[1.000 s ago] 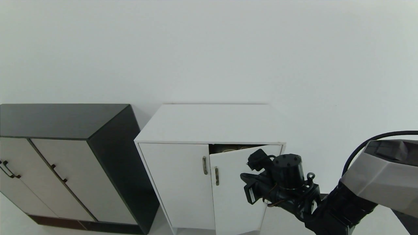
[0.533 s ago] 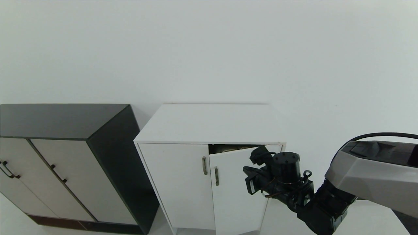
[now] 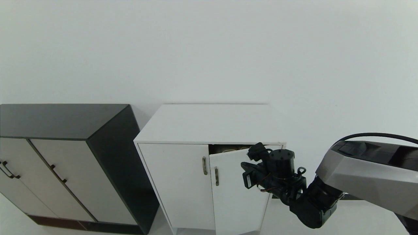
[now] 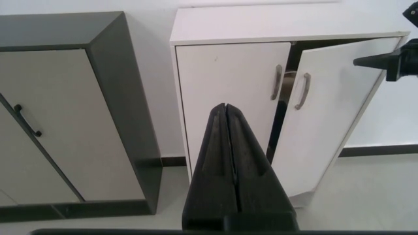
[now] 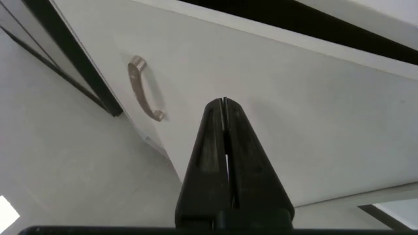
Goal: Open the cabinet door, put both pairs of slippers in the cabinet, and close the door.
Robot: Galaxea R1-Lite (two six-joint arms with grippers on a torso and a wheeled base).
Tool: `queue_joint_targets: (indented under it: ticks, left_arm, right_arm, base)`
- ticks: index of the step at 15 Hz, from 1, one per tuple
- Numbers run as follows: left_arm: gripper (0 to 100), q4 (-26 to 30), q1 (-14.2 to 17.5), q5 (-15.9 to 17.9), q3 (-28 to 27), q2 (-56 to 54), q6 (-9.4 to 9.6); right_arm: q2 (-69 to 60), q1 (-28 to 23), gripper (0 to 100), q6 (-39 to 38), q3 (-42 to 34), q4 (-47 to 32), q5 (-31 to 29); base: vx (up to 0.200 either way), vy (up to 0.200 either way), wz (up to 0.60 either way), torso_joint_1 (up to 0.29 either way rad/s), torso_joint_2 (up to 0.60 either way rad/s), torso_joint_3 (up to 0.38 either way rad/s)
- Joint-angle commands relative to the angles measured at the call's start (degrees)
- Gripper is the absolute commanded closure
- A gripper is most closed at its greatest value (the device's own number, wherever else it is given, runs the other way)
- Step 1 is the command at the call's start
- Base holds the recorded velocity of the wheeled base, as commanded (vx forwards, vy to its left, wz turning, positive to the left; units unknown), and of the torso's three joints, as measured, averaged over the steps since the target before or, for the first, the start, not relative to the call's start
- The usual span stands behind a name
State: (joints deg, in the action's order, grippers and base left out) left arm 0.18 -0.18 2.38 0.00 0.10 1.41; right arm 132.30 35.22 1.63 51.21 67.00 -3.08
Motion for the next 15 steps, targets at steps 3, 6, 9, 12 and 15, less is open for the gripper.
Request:
queue_joint_targets:
  ticks: [3, 6, 9, 12, 15]
  left_arm:
    - [100, -0.01, 0.01, 0.0, 0.0, -0.01, -0.01]
    - [100, -0.01, 0.01, 0.0, 0.0, -0.01, -0.01]
    - [100, -0.01, 0.01, 0.0, 0.0, -0.01, -0.01]
    - [100, -0.01, 0.01, 0.0, 0.0, -0.01, -0.01]
    - [100, -0.01, 0.01, 0.0, 0.0, -0.01, -0.01]
  right_arm:
    - [1.82, -0.94, 100, 0.04, 1.79, 0.76, 0.01]
    - [3.13, -1.91, 100, 0.04, 3.19, 0.76, 0.01]
    - [3.66, -2.79, 100, 0.04, 4.16, 0.76, 0.01]
    - [4.01, -3.67, 100, 0.04, 5.13, 0.76, 0.01]
    - [4.63, -4.9, 100, -0.05, 5.92, 0.76, 0.1]
  base:
    - [0.0, 0.0, 0.0, 0.0, 0.0, 0.0]
    - [0.0, 0.0, 0.0, 0.0, 0.0, 0.0]
    - [0.0, 0.0, 0.0, 0.0, 0.0, 0.0]
    - [0.0, 0.0, 0.0, 0.0, 0.0, 0.0]
    - [0.0, 0.0, 0.0, 0.0, 0.0, 0.0]
